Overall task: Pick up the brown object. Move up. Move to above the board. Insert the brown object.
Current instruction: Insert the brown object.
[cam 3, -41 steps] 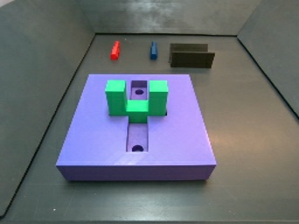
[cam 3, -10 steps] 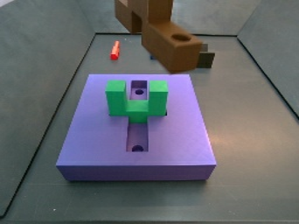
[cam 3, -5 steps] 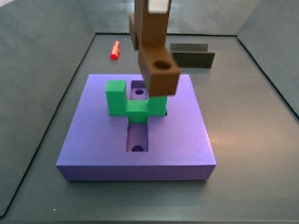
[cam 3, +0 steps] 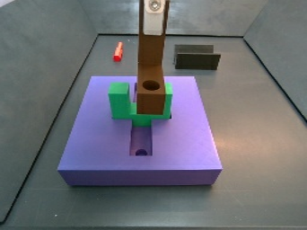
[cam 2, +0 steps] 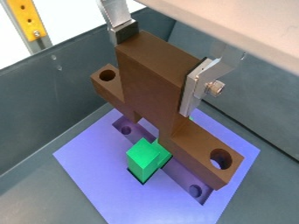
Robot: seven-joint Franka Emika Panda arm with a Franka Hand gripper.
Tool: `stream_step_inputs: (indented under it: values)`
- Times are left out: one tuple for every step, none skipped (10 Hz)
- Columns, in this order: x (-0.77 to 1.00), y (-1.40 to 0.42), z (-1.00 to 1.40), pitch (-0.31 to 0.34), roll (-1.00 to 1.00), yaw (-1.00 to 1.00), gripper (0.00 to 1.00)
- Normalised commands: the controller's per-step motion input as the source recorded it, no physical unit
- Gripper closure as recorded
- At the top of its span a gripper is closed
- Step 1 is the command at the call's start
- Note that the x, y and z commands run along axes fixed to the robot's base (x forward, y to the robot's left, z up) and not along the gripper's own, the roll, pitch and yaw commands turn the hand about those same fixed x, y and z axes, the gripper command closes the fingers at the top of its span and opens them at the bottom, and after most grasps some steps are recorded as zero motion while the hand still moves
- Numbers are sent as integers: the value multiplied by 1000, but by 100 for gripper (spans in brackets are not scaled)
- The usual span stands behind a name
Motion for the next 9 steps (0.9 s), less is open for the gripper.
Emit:
stream_step_inputs:
  values:
    - [0, 0, -103, -33, 0, 0, 100]
    - [0, 0, -160, -26, 11, 0, 100]
    - [0, 0, -251, -33, 74, 0, 100]
    - [-6, 0, -391, -43, 161, 0, 100]
    - [-49, 0, -417, -54, 146, 0, 100]
    - [-40, 0, -331, -36, 121, 0, 100]
    - [-23, 0, -289, -26, 116, 0, 100]
    - [0, 0, -286, -13, 136, -9, 100]
    - [-123, 0, -320, -31, 86, -49, 100]
